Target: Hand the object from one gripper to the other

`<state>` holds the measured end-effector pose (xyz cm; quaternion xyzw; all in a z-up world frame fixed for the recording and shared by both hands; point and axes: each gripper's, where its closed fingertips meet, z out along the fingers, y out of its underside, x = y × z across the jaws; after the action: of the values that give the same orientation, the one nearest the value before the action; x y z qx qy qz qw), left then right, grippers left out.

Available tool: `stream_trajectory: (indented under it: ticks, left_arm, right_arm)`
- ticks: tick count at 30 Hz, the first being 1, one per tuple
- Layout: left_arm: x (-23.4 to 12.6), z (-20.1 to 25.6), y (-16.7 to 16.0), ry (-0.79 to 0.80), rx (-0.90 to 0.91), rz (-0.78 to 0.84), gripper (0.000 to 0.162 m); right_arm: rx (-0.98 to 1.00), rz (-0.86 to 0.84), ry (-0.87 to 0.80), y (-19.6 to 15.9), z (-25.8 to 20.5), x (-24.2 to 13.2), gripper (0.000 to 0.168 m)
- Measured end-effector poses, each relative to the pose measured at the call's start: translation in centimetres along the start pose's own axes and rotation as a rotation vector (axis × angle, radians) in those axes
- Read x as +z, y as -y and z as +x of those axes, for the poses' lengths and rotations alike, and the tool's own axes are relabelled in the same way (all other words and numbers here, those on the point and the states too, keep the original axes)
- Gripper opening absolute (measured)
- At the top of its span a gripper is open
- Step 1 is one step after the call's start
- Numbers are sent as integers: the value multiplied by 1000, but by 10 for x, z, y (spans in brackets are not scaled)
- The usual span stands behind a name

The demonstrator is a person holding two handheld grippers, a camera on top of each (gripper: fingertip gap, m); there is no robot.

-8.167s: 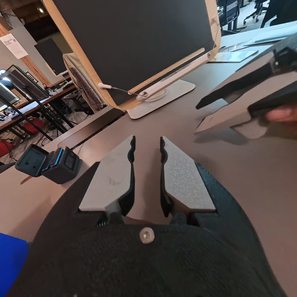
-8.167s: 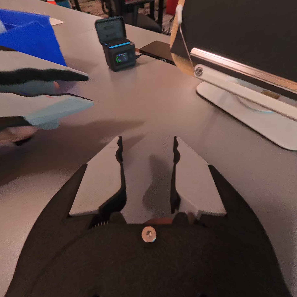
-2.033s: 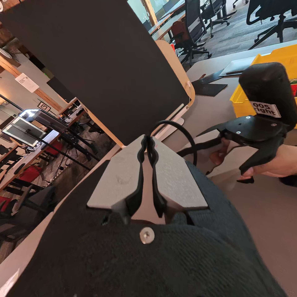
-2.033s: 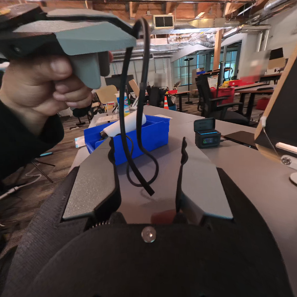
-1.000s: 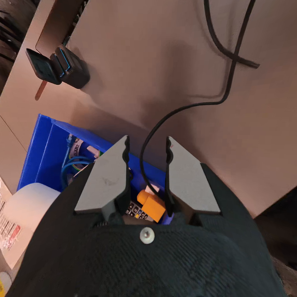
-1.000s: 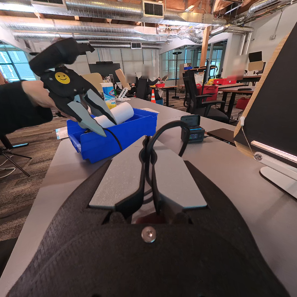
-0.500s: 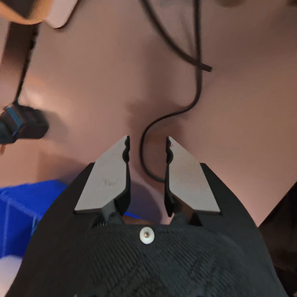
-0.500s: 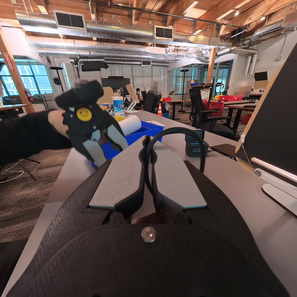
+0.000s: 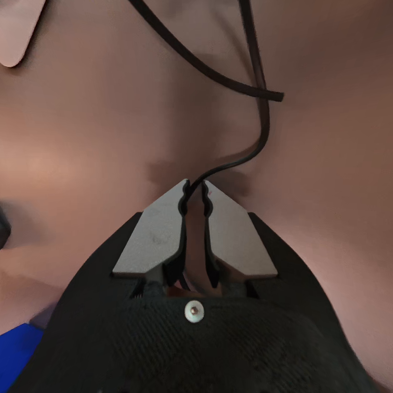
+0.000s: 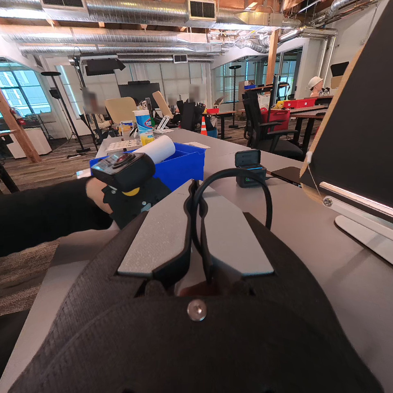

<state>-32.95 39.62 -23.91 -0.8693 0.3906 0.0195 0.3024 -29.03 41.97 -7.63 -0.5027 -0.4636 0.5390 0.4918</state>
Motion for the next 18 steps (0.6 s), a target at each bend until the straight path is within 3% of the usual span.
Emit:
stream_trajectory:
  ticks: [2, 5, 10, 15, 18]
  left_arm:
    - [5, -12, 4, 52, -4, 34, 6]
    - [1, -34, 29, 182, -29, 235, 3]
    - [-34, -69, 56, 461, -48, 507, 2]
    - [-48, -61, 62, 421, -102, 623, 2]
    - [-53, -60, 67, 442, -92, 659, 3]
  right_arm:
    - [8, -5, -10, -1, 4, -1, 0]
    - [26, -32, -52, -7, 15, -2, 0]
    - [109, -150, -78, -29, 29, -3, 0]
    - [72, -265, -4, -50, 10, 7, 0]
    - [117, -309, 79, -60, -6, 13, 15]
